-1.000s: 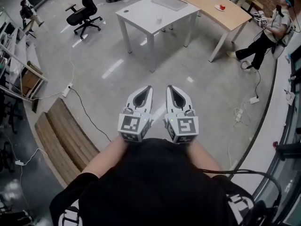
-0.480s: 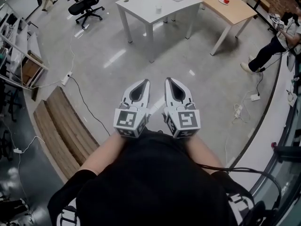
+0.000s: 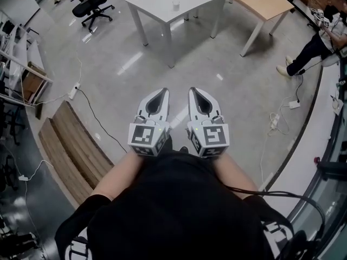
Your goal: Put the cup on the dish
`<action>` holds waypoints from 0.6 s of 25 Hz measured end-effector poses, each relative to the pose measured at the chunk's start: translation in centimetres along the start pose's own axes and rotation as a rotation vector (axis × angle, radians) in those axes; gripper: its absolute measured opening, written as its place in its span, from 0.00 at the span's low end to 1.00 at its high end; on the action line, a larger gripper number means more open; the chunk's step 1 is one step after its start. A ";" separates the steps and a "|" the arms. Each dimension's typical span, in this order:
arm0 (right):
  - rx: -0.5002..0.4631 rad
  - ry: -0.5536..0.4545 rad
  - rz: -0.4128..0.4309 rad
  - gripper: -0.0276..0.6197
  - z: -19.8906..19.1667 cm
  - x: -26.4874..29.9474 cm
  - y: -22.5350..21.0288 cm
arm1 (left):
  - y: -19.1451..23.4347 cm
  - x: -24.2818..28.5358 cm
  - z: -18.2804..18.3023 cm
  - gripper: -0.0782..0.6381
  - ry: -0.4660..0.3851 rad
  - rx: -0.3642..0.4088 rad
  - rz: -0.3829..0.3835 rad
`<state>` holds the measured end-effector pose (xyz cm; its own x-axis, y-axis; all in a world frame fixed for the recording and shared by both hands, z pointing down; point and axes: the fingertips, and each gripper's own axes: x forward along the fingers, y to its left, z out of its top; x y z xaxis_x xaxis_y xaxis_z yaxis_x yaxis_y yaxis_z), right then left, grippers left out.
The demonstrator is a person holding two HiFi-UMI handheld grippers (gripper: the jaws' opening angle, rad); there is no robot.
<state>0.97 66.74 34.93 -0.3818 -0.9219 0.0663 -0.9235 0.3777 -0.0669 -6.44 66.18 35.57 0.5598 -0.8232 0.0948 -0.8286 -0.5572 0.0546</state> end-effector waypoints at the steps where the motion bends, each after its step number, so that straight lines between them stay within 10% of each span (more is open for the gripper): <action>1: 0.000 0.002 -0.003 0.06 -0.1 0.1 -0.3 | 0.0 0.4 0.1 0.12 0.000 0.001 -0.003; 15: -0.001 0.072 -0.026 0.06 -2.4 6.4 -3.3 | 5.2 6.3 -2.0 0.12 0.037 -0.046 0.029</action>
<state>1.45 59.85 37.98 -0.3591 -0.9229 0.1391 -0.9332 0.3536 -0.0634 -7.18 58.32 38.46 0.5355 -0.8338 0.1339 -0.8445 -0.5268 0.0967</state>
